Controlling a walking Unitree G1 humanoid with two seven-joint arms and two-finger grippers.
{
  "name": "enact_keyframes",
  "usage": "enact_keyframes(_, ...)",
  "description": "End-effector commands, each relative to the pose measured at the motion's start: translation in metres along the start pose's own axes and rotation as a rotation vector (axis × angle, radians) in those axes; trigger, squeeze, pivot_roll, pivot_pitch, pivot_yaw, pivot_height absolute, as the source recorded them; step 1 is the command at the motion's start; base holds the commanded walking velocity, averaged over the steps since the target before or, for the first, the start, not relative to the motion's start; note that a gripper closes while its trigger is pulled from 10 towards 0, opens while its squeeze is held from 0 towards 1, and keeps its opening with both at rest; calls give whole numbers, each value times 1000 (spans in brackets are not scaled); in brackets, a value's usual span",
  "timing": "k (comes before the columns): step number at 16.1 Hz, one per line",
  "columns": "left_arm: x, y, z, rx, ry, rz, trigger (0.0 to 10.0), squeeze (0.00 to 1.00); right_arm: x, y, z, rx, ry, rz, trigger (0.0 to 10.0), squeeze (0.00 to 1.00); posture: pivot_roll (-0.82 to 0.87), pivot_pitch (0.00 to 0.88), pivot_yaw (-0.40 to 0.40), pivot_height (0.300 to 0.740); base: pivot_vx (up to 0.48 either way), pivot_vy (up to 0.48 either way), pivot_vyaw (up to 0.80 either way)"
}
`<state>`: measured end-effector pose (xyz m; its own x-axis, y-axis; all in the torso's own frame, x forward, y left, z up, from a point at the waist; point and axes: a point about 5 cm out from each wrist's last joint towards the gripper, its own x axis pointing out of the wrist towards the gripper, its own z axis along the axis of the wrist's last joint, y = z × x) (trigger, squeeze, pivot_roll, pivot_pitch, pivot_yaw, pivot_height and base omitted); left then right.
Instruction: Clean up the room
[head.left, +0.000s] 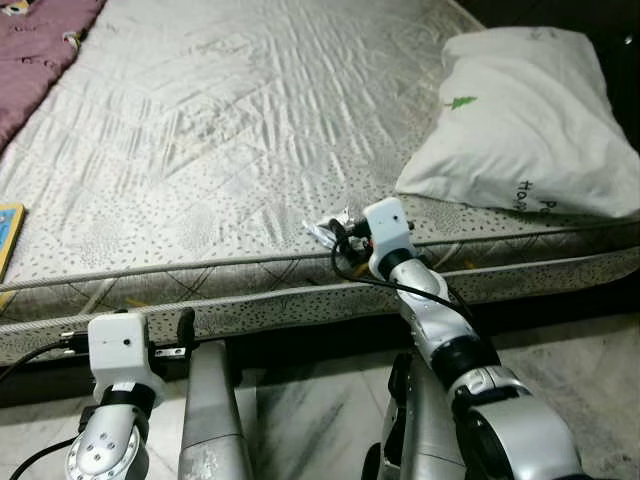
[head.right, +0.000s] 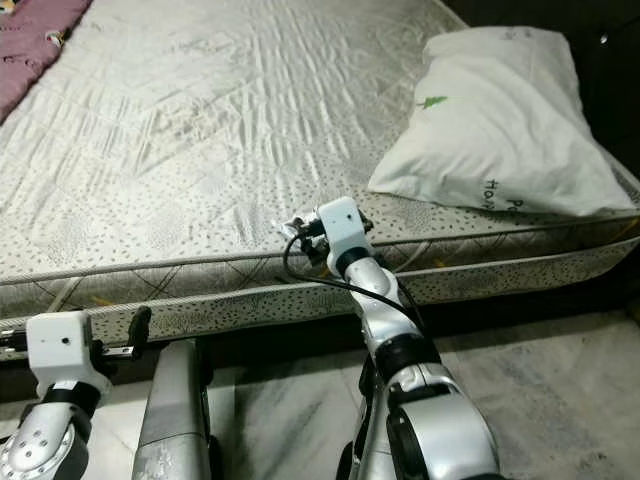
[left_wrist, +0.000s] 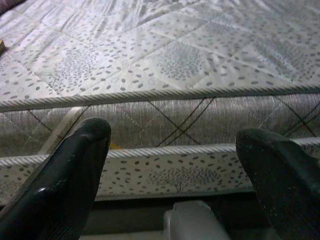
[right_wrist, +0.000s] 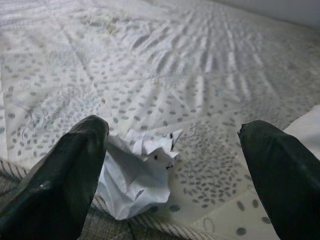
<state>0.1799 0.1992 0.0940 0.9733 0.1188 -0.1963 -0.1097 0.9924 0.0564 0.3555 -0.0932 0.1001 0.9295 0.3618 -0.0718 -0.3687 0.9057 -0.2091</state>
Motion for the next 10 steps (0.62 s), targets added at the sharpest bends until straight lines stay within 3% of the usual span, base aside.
enact_keyframes(1, -3, -1, 3, 2, 7, -10, 10000, 0, 4, 6, 0, -18, 18, 34, 10000, 0, 348, 126, -33, 481, 0, 0, 0)
enact_keyframes(6, -11, 0, 4, 7, 18, -4, 10000, 0, 8, 31, -3, -60, 46, 113, 10000, 0, 377, 136, -47, 481, 0, 0, 0)
enact_keyframes(10, -15, 3, 6, 13, 22, 12, 10000, 0, 18, 33, 14, -80, -13, 28, 10000, 0, 397, 137, -58, 481, 0, 0, 0)
